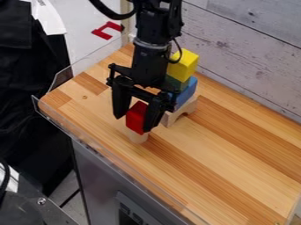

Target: Put the red cube on top of the yellow cube

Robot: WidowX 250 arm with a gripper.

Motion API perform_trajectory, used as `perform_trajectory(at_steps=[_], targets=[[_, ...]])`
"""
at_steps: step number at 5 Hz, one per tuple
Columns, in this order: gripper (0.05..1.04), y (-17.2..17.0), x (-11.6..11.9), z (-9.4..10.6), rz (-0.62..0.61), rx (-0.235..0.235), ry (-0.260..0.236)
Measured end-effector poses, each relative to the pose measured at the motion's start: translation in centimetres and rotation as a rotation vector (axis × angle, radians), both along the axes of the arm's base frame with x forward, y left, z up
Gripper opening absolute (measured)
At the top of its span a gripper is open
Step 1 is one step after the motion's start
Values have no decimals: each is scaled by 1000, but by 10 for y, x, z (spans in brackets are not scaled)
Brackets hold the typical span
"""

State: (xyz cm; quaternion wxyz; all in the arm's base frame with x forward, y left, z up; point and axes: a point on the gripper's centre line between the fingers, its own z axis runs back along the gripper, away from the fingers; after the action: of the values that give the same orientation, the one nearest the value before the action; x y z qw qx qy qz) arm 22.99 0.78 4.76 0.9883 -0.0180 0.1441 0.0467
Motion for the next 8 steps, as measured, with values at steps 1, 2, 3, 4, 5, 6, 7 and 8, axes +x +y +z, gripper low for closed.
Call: perform_trajectory(at_steps=[1,2,3,4,5,6,7,8], targets=[[524,2,1,0,10,-6,-4],[523,5,-1,11,16,-11,-8],[523,19,11,61,40,-10,-129],[523,30,23,109,61,-37,-222],[523,30,40,150,45,-54,-271],[523,22,50,155,18,-68,-268],[523,9,53,151,-27,-52,-249],[523,4,53,150,-42,-38,-243]])
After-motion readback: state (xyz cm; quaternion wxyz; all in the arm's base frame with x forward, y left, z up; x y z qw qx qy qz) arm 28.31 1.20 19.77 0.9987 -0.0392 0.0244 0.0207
